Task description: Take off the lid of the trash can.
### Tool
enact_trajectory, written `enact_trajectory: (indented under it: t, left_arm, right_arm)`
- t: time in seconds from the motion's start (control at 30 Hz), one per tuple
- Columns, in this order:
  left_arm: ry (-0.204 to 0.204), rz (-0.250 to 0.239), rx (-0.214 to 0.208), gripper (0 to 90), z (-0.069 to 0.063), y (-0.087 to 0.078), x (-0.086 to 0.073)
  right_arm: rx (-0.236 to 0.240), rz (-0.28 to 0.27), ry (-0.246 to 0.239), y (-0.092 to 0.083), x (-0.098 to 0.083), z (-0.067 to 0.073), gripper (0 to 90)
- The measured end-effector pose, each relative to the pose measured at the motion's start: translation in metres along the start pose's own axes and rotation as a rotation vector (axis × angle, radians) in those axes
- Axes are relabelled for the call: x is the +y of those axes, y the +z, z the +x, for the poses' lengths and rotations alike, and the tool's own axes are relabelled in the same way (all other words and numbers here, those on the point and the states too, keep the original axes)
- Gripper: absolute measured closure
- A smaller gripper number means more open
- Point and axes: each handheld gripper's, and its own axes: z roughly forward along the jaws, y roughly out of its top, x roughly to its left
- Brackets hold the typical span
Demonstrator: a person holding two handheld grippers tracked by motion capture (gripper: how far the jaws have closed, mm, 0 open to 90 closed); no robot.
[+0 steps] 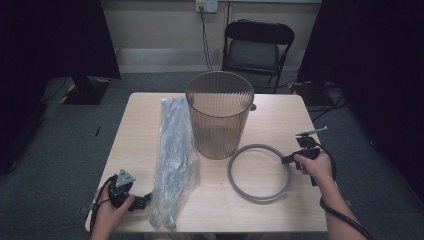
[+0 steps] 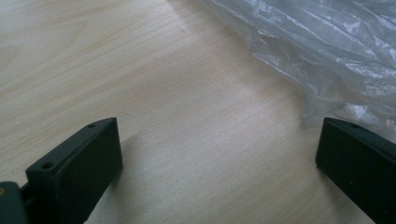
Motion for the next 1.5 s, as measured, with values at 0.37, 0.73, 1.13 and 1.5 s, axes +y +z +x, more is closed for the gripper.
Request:
enact_trajectory:
  t: [0.37,0.73,1.13,1.5]
  left_arm:
    - [0.0,0.0,0.0,0.0,0.0,0.0,0.0]
    - [0.0,0.0,0.001,0.0,0.0,0.0,0.0]
    - [-0.009,0.035,-0.017,19.3,0.005,-0.006,0.009]
    - [-0.079,0.031,-0.097,16.5,0.011,-0.015,0.066]
  right_arm:
    - [-0.018,0.016,-0.015,0.008,0.0,0.0,82.5]
    - [-0.04,0.002,-0.041,0.012,-0.002,-0.001,76.0]
    - [-0.148,-0.055,-0.123,-0.008,0.009,0.008,21.2]
    - [-0.179,-0.111,-0.155,-0.025,0.021,0.023,15.6]
